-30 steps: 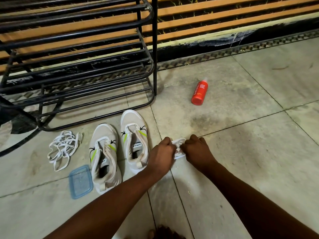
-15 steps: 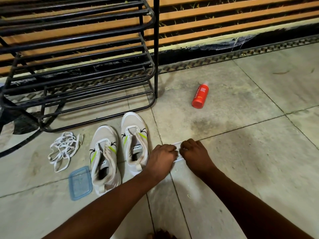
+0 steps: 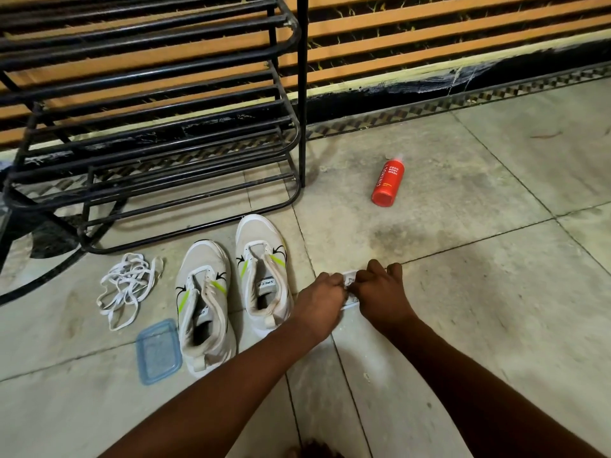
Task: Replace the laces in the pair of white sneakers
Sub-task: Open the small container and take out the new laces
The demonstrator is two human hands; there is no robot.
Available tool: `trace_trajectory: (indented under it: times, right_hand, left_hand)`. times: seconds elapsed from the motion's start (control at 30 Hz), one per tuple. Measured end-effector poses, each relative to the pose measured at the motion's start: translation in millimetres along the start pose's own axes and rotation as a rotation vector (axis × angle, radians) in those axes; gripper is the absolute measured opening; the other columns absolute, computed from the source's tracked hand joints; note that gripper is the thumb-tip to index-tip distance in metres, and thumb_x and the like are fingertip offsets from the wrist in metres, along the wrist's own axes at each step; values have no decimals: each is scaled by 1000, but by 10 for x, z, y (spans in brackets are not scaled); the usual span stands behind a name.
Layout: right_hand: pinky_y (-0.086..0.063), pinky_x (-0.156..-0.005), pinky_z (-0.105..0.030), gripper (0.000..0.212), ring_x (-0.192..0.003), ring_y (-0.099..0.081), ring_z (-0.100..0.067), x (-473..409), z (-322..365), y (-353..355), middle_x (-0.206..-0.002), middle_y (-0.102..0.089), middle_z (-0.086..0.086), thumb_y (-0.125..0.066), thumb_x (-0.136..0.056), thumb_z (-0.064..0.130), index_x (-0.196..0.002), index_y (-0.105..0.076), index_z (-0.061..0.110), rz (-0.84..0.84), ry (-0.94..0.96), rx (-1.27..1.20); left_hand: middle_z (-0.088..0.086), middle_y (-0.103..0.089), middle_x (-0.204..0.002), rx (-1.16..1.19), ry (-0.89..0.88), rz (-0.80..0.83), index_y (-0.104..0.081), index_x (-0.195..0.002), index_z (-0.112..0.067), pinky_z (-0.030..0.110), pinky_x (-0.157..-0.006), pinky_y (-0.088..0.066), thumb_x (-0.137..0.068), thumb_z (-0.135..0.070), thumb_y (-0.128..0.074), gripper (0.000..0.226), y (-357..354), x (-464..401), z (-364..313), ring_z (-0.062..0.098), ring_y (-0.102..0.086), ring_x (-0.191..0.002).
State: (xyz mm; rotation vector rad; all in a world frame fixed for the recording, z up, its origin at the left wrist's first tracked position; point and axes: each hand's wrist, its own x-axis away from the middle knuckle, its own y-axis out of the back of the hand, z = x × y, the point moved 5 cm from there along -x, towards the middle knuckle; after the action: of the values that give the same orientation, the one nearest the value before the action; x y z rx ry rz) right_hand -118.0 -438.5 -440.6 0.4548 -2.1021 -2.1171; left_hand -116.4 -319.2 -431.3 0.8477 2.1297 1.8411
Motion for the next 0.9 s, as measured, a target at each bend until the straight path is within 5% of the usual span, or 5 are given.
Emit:
trace_trajectory:
  times: [0.17,0.43,0.57,0.67,0.9]
  right_hand:
    - [-35,-65,-35,33,-72,-56,-22,-13,-35,-21,-64,-61,9,-79,-43,2,-66,-73,25,67,-9,-52]
    - [-47,-55,-31,12,-70,-59,-28,105,-137,134,-73,-66,-1,-67,-74,3,-77,-69,14,-80,-171,-359]
    - [-54,-62,-40,17,-75,-63,-28,75,-125,278,-84,-70,-5,-61,-84,12,-94,-75,9,-232,-202,-505]
    - [-54,-70,-41,17,-78,-64,-25,23,-93,392,-91,-71,-4,-62,-88,12,-100,-74,10,-321,-243,-639]
    - [-54,-77,-28,15,-85,-69,-7,-189,242,675,-94,-73,4,-68,-88,2,-98,-74,11,-495,-269,-937]
  left_hand:
    - [8,-54,-117,49,67,-20,-65,-110,-9,41,-82,-53,-89,-1,-61,23,46,-118,24,28,-58,-111]
    - [4,-70,-94,217,179,-130,-66,-92,-14,38,-73,-60,-81,-5,-62,15,74,-112,200,24,-72,-85]
    - [4,-70,-89,348,180,-268,-70,-91,-16,36,-72,-58,-87,-9,-69,7,162,12,210,23,-68,-82]
    - [2,-70,-89,514,216,-385,-73,-88,-14,26,-65,-53,-88,-1,-69,14,302,112,253,7,-65,-73]
    - [-8,-72,-103,720,283,-697,-72,-108,-17,36,-84,-59,-92,-15,-69,15,700,614,483,9,-70,-93]
